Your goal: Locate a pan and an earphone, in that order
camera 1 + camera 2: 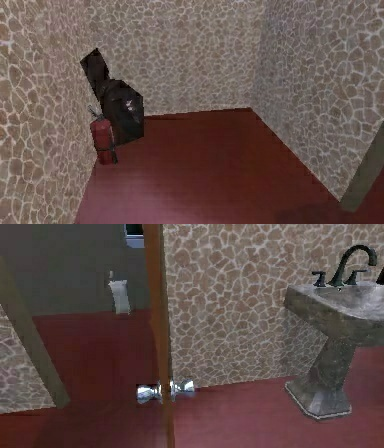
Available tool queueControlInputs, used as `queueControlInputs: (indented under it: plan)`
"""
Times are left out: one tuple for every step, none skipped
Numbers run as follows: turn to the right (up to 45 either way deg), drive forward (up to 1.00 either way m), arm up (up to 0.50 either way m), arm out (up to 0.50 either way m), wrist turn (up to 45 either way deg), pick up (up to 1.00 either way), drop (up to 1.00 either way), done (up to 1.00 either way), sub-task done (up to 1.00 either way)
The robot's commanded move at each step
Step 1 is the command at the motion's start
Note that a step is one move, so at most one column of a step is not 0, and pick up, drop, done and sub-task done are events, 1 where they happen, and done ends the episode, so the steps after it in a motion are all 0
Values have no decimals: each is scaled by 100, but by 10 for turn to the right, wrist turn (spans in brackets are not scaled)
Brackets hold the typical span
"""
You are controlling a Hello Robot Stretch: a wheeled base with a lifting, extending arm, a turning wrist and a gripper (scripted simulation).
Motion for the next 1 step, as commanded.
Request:
queueControlInputs:
  plan:
    - [330,0,0,0,0,0,0,0,0]
